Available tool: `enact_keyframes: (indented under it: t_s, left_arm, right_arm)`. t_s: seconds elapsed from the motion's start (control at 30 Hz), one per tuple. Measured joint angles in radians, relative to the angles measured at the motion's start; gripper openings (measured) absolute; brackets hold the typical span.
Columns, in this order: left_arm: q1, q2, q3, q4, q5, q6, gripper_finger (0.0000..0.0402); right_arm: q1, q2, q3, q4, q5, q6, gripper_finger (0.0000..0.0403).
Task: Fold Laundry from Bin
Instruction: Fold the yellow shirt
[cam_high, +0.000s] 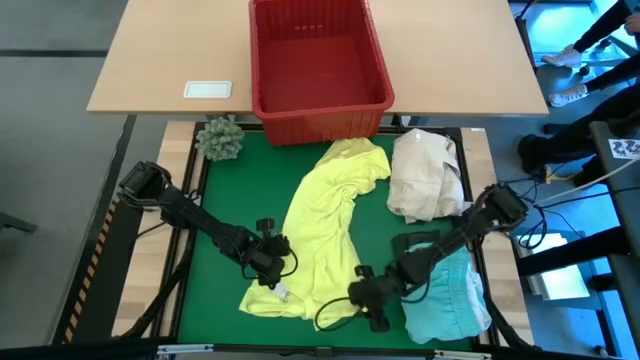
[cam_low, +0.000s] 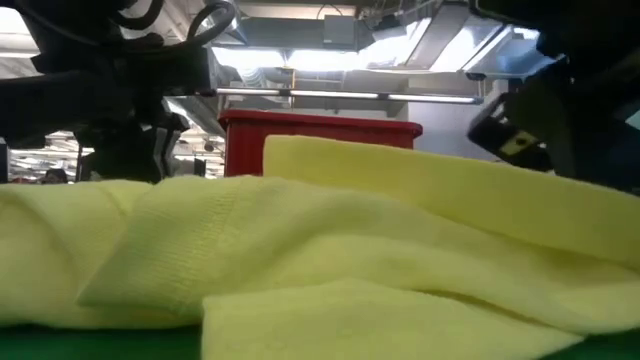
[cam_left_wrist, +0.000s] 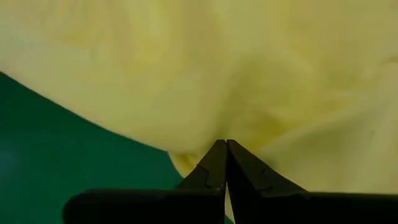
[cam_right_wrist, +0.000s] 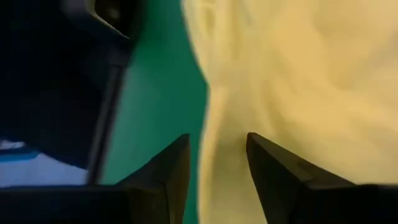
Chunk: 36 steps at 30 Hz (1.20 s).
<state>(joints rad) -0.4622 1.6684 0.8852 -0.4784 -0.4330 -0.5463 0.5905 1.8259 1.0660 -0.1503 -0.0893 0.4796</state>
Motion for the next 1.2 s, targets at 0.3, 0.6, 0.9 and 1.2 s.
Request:
enact_keyframes:
  t_s: [0.3, 0.6, 0.9, 1.2]
  left_arm:
    - [0.004, 0.0, 0.0, 0.124, 0.004, 0.088, 0.0002]
    - [0.056, 0.004, 0.0, 0.178, 0.033, 0.157, 0.0002]
    - [0.117, 0.061, 0.0, 0.186, 0.131, 0.222, 0.0002]
    - [0.164, 0.105, 0.006, 0.135, 0.128, 0.269, 0.0002]
  right_arm:
    - [0.006, 0.0, 0.0, 0.029, 0.205, 0.04, 0.0147]
    - [-0.021, 0.026, 0.0, 0.102, 0.212, 0.039, 0.0147]
    - [-0.051, 0.084, 0.01, 0.16, 0.194, 0.041, 0.0147]
    - [-0.048, 0.083, 0.072, 0.041, 0.282, 0.036, 0.0042]
